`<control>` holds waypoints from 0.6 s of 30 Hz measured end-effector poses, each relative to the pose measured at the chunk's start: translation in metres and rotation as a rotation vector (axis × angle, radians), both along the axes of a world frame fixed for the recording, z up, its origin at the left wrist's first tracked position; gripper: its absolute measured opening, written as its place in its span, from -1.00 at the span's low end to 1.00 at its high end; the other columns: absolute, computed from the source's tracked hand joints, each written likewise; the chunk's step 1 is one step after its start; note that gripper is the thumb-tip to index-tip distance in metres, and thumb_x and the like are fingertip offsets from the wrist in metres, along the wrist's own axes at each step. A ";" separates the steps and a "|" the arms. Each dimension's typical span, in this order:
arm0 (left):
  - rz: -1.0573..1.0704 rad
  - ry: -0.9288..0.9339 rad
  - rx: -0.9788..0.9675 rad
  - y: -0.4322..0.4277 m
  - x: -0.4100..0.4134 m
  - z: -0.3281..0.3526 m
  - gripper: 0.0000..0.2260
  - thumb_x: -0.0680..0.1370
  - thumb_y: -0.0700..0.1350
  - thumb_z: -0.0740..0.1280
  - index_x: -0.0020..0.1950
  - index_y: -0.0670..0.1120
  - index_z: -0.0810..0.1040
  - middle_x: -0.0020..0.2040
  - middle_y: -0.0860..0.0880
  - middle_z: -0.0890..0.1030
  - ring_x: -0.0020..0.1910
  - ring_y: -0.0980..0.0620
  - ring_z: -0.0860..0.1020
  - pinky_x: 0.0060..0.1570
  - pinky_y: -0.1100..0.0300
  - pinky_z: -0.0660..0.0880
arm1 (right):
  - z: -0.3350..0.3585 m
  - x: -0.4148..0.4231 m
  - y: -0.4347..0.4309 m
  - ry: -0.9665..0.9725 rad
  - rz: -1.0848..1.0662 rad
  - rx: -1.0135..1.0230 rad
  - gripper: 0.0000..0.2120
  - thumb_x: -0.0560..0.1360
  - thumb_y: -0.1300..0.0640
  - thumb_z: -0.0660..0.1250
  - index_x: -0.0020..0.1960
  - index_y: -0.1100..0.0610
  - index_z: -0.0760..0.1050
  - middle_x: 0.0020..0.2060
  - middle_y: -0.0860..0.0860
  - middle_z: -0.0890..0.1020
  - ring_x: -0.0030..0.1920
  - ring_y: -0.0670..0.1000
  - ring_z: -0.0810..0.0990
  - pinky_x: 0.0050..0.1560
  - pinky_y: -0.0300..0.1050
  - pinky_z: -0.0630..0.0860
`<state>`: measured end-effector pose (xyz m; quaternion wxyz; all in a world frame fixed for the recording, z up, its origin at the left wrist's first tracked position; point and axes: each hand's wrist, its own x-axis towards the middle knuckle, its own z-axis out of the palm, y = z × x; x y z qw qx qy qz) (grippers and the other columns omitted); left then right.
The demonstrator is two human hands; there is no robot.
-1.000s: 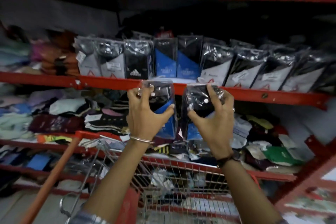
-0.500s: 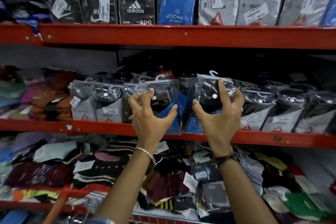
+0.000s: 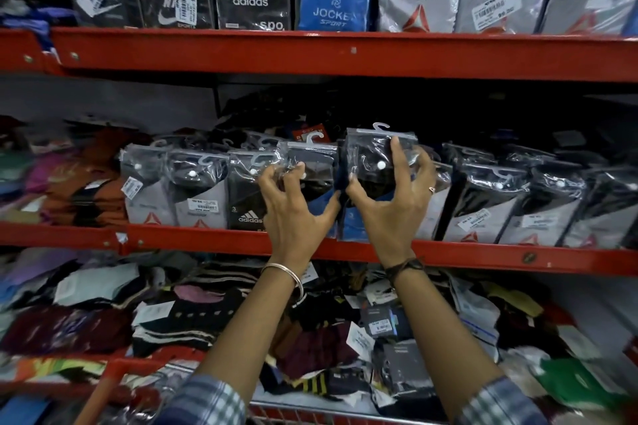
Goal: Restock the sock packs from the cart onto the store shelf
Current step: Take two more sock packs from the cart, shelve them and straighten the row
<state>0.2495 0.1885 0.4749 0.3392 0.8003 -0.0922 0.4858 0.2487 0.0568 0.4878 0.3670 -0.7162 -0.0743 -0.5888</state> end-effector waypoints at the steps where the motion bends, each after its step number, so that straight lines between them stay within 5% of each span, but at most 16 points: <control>1: -0.001 0.002 -0.002 0.001 0.001 0.000 -0.42 0.33 0.17 0.48 0.17 -0.05 0.30 0.20 -0.25 0.33 0.09 -0.12 0.46 -0.43 0.18 0.54 | -0.001 0.002 0.000 -0.017 0.002 -0.003 -0.41 0.37 -0.05 0.42 0.33 0.15 0.40 0.26 0.32 0.40 0.29 0.15 0.31 0.22 -0.13 0.37; 7: -0.013 0.009 0.030 0.000 0.007 -0.003 -0.45 0.43 0.14 0.39 0.28 -0.04 0.25 0.27 -0.28 0.27 0.14 -0.17 0.43 -0.37 0.11 0.59 | -0.012 0.004 -0.003 -0.120 0.002 -0.041 -0.46 0.46 -0.13 0.33 0.33 0.11 0.35 0.25 0.09 0.28 0.26 0.15 0.33 0.24 0.03 0.44; 14: -0.037 0.001 0.086 0.007 0.019 -0.009 -0.49 0.45 0.11 0.38 0.25 -0.06 0.26 0.29 -0.31 0.26 0.19 -0.22 0.40 -0.37 0.12 0.58 | -0.014 -0.002 0.001 -0.061 0.006 -0.026 -0.41 0.39 -0.07 0.40 0.34 0.12 0.35 0.23 0.29 0.38 0.27 0.16 0.33 0.26 -0.12 0.36; 18: -0.041 0.081 0.145 0.008 0.019 -0.027 -0.54 0.51 0.10 0.27 0.31 -0.04 0.22 0.38 -0.33 0.14 0.23 -0.28 0.40 -0.34 0.03 0.61 | -0.017 -0.002 0.005 -0.082 -0.016 -0.025 -0.40 0.38 -0.05 0.42 0.34 0.13 0.35 0.24 0.22 0.34 0.27 0.17 0.33 0.25 -0.07 0.40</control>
